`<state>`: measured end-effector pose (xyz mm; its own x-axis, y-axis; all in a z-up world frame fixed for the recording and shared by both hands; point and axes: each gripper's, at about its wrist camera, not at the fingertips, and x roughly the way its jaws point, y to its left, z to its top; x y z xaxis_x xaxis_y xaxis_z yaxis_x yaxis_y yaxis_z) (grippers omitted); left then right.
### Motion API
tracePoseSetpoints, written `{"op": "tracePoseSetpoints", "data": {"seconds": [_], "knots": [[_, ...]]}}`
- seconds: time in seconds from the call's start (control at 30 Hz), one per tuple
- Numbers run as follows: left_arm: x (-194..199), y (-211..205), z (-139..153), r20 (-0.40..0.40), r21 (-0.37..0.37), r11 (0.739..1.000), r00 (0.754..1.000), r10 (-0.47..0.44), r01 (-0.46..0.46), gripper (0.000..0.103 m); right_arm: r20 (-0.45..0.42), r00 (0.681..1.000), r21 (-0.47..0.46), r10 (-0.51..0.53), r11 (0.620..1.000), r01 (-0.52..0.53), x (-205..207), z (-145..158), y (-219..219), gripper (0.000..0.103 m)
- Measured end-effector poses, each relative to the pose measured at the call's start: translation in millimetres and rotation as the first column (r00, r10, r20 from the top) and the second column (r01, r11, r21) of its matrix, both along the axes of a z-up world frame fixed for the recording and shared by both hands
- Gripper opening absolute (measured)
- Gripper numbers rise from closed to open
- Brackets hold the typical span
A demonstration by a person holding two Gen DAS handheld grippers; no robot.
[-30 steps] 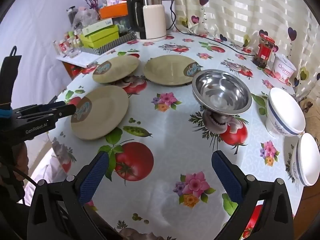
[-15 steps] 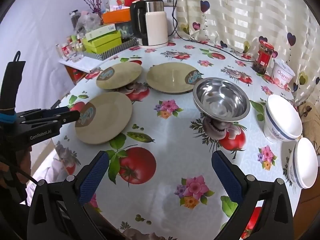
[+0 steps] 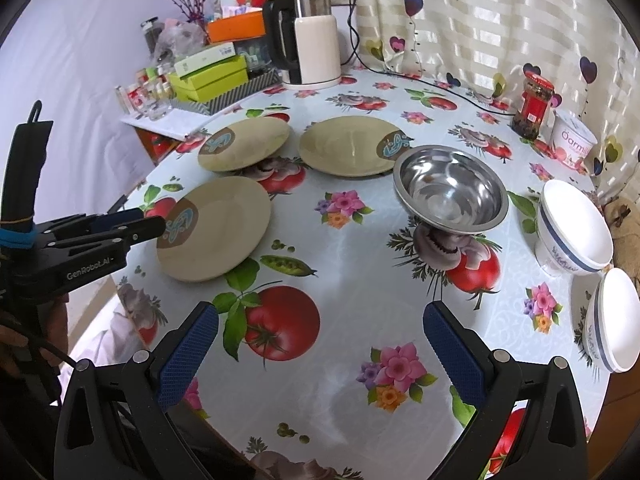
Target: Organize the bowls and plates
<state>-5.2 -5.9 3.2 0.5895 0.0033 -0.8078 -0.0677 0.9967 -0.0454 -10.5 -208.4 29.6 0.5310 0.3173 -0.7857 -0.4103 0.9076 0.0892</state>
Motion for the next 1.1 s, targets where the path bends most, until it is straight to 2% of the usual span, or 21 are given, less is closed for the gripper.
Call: {"op": "tracePoseSetpoints", "data": {"seconds": [1.1], "knots": [[6.8,-0.4,-1.7,0.000,-0.045,0.999,1.000,-0.023,0.023,0.039,0.002,1.000,0.022,-0.008,1.000,0.008,7.9,5.3,-2.1,0.103]]}}
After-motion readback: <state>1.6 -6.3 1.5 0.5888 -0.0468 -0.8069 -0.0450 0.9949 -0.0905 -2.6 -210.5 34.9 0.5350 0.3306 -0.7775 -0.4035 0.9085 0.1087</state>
